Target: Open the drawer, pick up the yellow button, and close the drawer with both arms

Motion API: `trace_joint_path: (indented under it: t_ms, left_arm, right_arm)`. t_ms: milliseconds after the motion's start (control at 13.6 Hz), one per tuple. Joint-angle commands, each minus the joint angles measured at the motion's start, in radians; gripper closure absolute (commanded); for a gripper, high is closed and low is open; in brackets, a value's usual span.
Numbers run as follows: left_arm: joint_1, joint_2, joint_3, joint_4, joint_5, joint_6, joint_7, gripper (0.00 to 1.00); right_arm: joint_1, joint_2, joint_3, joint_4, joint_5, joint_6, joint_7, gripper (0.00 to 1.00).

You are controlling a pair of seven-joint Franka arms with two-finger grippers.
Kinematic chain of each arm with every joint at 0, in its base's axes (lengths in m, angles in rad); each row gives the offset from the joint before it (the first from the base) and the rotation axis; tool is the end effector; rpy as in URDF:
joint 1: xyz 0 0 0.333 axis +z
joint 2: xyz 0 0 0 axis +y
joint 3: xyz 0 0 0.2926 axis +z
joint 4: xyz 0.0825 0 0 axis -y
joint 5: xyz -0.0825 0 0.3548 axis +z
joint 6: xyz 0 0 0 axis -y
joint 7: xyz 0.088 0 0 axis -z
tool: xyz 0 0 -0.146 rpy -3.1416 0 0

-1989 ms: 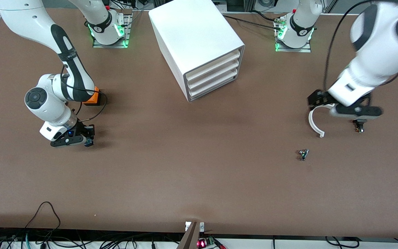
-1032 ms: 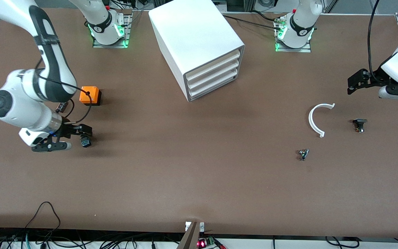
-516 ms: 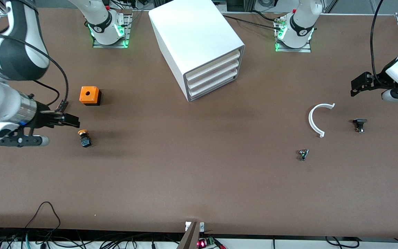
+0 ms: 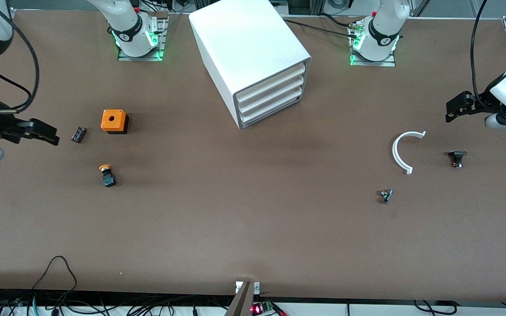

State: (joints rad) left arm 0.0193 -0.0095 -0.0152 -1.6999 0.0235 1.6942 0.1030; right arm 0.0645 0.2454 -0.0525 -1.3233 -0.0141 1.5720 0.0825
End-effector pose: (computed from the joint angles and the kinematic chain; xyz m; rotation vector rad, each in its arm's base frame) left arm 0.5304 0.0053 0.5203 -3.1139 0.1586 -0.0040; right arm 0.5941 0.0086 0.5345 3.1131 -0.1073 0.0076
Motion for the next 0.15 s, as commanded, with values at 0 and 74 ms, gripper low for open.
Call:
trace_joint_path:
  t_ms: [0,74]
  left_arm:
    - [-0.001,0.006,-0.002,0.025,0.006,-0.024,0.015,0.00]
    - [-0.001,0.006,-0.002,0.025,0.006,-0.027,0.015,0.00]
  right_arm:
    - [-0.009,-0.024,-0.055,0.000,-0.004,-0.033,0.010,0.00]
    - [-0.009,-0.026,-0.066,0.000,-0.004,-0.074,0.016,0.00]
